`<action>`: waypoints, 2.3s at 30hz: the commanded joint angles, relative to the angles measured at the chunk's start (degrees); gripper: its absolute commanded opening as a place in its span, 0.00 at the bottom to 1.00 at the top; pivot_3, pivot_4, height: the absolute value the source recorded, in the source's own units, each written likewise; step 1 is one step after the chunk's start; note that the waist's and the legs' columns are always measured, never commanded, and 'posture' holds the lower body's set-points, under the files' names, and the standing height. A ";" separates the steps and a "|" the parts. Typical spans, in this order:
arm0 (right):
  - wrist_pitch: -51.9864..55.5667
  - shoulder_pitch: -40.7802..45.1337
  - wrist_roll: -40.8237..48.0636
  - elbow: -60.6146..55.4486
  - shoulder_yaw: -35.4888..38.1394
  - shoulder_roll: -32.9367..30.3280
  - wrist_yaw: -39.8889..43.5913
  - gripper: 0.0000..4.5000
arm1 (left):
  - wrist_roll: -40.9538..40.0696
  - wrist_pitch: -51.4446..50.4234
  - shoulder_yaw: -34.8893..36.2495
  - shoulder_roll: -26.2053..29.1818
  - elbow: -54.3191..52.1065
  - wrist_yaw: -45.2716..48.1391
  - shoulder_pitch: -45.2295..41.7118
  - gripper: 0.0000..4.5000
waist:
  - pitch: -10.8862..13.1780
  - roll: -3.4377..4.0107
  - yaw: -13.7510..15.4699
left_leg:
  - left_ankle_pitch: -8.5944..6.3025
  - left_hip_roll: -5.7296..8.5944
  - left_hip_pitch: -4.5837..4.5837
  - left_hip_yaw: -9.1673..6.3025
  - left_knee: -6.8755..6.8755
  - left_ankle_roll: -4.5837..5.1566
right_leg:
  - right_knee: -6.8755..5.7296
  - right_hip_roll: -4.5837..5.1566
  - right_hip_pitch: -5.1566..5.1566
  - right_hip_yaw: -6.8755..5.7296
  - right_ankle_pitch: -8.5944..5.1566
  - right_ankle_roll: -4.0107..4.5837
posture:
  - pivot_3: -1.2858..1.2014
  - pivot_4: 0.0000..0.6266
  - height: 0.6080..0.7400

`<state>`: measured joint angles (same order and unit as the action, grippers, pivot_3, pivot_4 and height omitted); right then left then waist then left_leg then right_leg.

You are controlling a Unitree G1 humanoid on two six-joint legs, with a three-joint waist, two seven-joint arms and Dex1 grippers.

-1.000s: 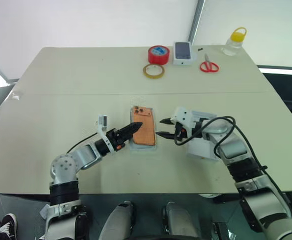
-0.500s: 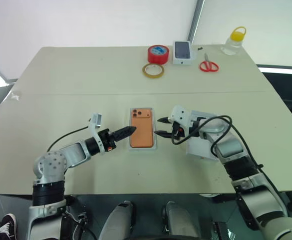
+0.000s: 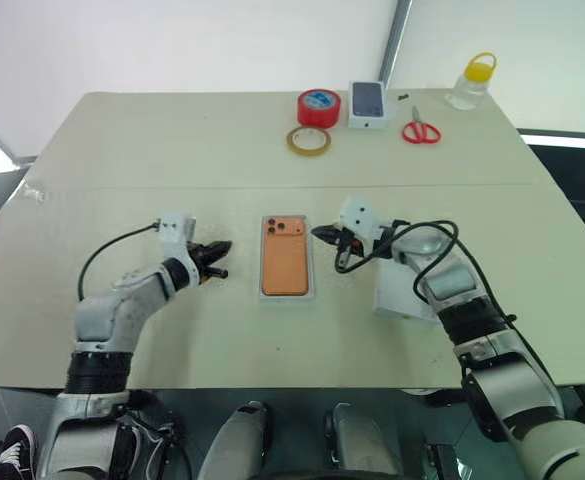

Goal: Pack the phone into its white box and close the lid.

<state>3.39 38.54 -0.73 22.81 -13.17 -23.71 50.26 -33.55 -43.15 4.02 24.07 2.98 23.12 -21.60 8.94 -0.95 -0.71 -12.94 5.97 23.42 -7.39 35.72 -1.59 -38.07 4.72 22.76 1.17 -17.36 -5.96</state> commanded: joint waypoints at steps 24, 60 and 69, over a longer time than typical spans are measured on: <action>-1.34 -4.94 -2.40 -6.55 -0.09 -6.46 4.62 0.00 | 9.65 -2.77 -15.28 -11.35 5.53 13.96 -8.89 0.02 | -0.01 0.02 1.28 | -0.03 0.12 -0.02 -0.10 0.20 0.05 | 0.04 0.07 -0.21 -0.11 -0.02 -0.04 | 0.52 0.24 1.00; 2.51 -22.08 0.92 -17.01 11.75 -23.20 10.36 0.00 | 22.61 9.50 -18.12 -31.92 29.11 23.83 -23.64 0.02 | 0.03 -0.06 3.00 | -0.20 0.33 0.03 -0.11 0.42 0.35 | 0.23 0.32 -0.49 -0.32 -0.18 -0.32 | 0.52 0.24 1.00; -0.16 -20.54 -1.19 -14.12 11.73 -23.83 9.26 0.00 | 22.62 8.73 -16.55 -29.55 26.90 23.97 -23.32 0.02 | 0.04 -0.06 2.79 | -0.20 0.31 0.02 -0.10 0.42 0.35 | 0.21 0.30 -0.47 -0.31 -0.18 -0.32 | 0.52 0.24 1.00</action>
<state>4.38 16.96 -3.13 9.69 -0.30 -47.95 58.93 -9.94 -34.43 -10.55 -3.99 32.35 45.01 -43.75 8.98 -1.00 2.08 -13.13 6.28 23.44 -7.50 36.14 -1.24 -37.86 5.02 22.30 0.86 -17.54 -6.28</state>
